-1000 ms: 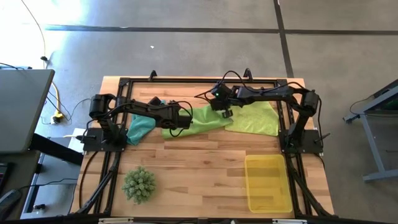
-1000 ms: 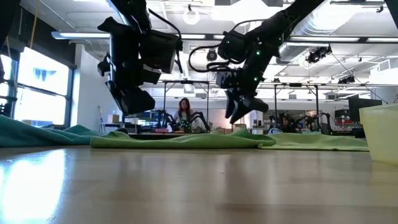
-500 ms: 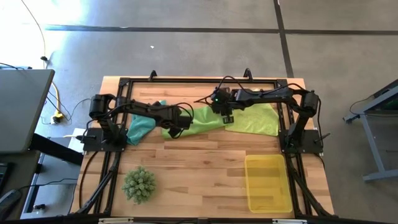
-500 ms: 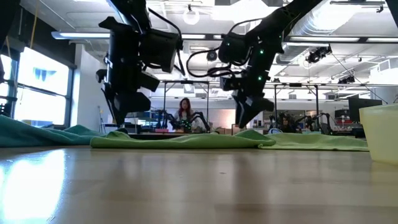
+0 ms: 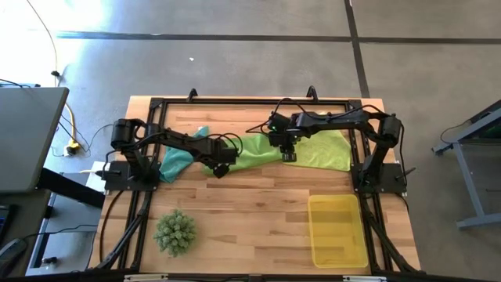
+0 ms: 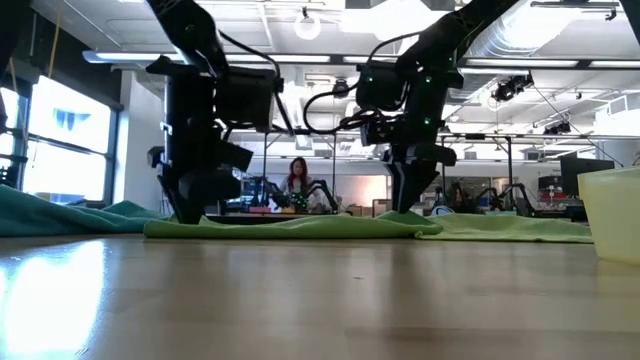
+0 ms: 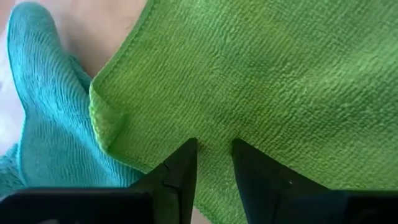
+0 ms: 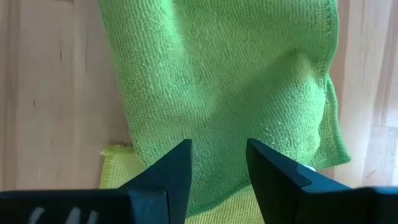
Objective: Roll microfiber towels into tight, uniform cylinder then place into a basket
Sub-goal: Fold the green microfiber cloth
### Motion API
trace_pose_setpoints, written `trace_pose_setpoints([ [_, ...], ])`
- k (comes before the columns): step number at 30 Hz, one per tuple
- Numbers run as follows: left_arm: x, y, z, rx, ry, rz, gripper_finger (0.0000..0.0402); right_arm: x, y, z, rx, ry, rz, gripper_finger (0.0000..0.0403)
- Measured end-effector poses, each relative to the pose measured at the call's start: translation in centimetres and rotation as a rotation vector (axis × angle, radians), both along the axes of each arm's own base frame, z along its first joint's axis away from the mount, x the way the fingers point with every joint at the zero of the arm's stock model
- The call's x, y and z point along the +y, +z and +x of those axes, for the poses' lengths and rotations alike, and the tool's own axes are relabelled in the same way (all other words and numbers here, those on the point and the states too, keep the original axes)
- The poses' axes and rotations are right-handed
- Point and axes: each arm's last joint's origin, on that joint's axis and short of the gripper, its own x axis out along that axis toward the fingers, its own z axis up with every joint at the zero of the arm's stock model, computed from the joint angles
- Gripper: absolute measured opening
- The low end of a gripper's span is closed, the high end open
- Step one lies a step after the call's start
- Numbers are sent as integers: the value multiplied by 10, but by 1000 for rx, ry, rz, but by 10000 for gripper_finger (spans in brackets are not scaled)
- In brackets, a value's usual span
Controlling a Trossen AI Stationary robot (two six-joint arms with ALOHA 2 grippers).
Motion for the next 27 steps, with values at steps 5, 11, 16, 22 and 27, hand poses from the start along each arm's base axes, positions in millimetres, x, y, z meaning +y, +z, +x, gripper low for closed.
trace_pose_setpoints([
  [5,-8,-4,-3,-12,30,-90,93,-1,1,2,-28,-12,-6,145],
  [11,-32,-2,1,-80,177,-282,93,-3,3,7,-82,-13,-24,145],
  [16,-56,1,10,-101,207,-474,93,-2,3,8,-107,0,21,145],
  [22,-73,17,30,-159,6,-466,93,5,4,11,-155,-13,180,145],
  [27,-77,38,44,-173,-158,-339,94,15,4,14,-173,15,247,145],
])
